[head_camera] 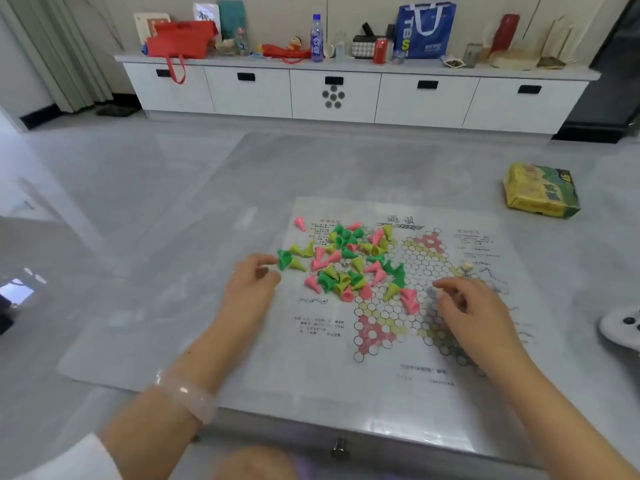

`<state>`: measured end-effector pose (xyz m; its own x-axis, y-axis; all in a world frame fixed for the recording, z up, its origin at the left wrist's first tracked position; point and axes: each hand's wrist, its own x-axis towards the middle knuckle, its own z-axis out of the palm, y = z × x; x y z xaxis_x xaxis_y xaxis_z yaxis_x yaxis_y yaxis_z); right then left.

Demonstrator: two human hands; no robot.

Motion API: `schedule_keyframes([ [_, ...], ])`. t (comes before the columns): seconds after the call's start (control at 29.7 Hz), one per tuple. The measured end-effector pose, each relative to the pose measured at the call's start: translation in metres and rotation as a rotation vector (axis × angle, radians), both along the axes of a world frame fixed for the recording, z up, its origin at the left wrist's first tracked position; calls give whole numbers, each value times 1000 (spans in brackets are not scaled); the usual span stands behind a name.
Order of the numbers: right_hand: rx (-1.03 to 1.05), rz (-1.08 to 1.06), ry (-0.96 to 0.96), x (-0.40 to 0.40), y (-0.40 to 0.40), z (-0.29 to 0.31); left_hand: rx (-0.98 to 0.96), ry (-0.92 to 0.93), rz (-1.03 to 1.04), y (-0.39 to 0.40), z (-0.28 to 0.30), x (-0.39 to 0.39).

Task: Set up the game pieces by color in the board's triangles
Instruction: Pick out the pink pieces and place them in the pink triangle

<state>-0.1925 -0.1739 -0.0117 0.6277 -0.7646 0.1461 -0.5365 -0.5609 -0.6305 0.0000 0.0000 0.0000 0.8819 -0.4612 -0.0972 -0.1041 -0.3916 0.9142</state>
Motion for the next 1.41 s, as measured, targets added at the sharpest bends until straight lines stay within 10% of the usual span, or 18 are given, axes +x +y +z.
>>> schedule_keyframes([
  [0.17, -7, 52, 104, 28, 14, 6, -100, 121, -44, -37, 29, -25],
  [0.5, -42, 64, 264, 36, 13, 7, 4, -275, -304, -54, 19, -52],
  [1.41, -149, 118, 66, 29, 3, -9, 353, -636, -568, -77, -4, -67],
])
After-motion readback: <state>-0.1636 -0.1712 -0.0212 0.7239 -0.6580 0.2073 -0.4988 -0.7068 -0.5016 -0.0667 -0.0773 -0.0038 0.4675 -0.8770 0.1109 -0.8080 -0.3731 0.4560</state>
